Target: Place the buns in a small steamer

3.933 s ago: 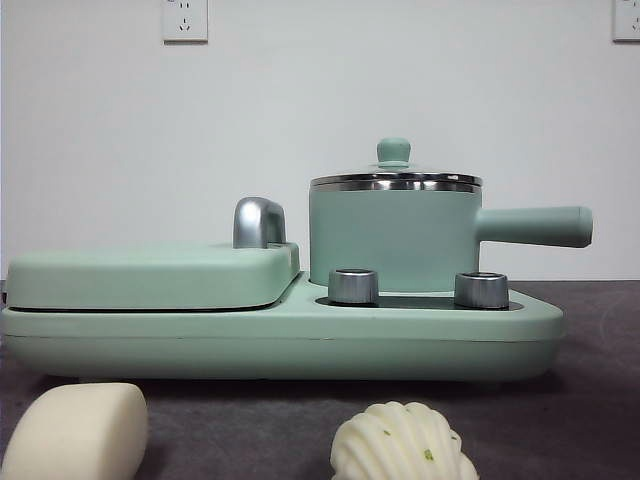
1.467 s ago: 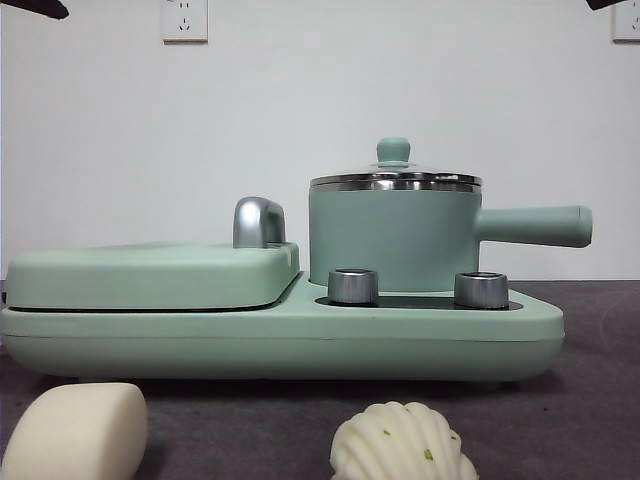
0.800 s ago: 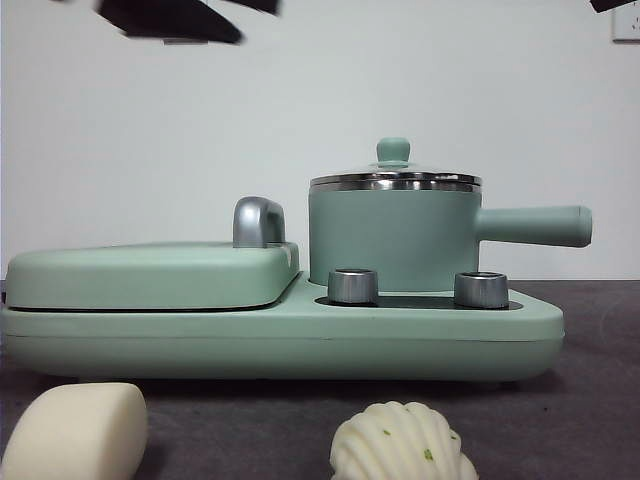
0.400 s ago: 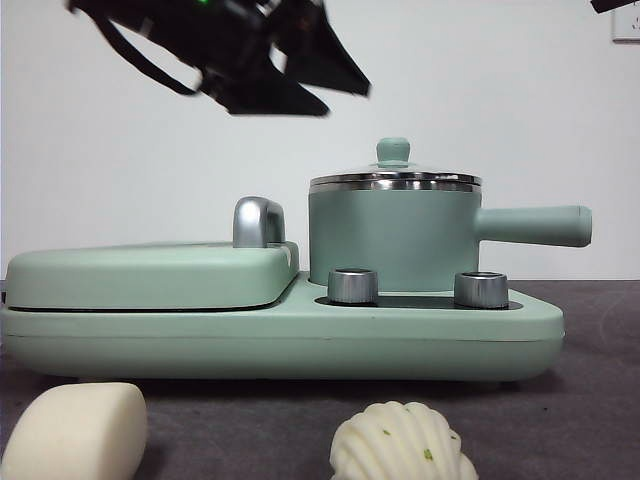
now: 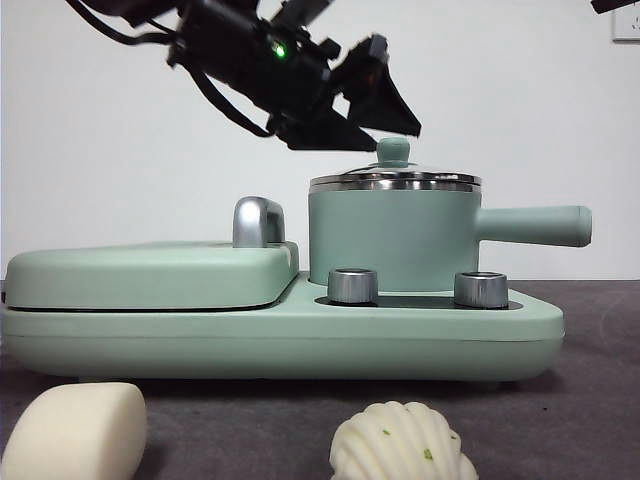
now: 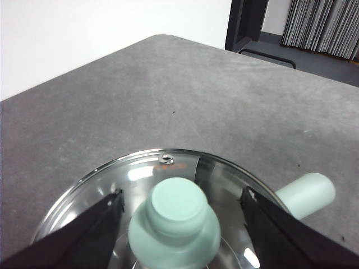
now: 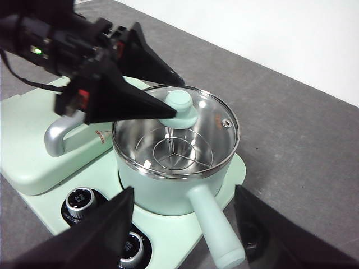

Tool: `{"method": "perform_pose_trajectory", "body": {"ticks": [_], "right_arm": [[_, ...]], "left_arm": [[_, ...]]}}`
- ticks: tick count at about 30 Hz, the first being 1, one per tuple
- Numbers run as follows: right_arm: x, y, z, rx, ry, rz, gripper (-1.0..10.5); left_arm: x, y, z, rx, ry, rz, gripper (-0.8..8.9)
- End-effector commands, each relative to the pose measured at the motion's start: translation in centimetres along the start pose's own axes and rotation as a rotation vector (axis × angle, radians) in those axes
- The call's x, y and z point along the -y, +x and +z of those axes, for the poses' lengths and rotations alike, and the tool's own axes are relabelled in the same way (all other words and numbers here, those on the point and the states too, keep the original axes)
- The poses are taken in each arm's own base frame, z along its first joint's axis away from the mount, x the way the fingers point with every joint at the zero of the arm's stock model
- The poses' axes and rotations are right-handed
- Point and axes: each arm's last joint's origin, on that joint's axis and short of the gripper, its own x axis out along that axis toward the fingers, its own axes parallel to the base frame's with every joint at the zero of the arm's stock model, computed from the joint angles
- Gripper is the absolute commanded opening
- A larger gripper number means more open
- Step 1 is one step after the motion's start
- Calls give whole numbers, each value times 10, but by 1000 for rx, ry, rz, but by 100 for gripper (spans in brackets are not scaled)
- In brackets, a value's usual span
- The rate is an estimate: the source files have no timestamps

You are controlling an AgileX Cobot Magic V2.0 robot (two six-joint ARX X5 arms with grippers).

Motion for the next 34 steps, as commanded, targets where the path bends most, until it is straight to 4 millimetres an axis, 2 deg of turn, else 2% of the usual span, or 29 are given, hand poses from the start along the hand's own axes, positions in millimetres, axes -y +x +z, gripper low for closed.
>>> {"method": "perform_pose_trajectory", "body": {"ticks": [1,4,10,11,18,26,30,34], "right_arm": [[0,-1,5,9,8,0,285],[0,-1,5,5,9,1,285],[0,-1,4,-1,12,2,285],[0,-1,4,-2,12,2,285],[0,-1,2,-17,18,2,285],[-1,-1,1,-28,23,5,285],[-1,-1,1,-27,22,5,285],[-1,-1,1,-27,22,6,285]], "left_arm": [[0,12,0,5,11,-8,339],[-1,15,-4,-10,6,-9,320],[-1,15,-4,-6,16,-9,32],[-1,15,-4,-5,15,-9,9],[0,15,-1,8,21,-11,7],[1,5,30,79,46,-4,8],[2,-10,47,87,25,5,8],[-1,-37,61,54,-35,28,8]]}}
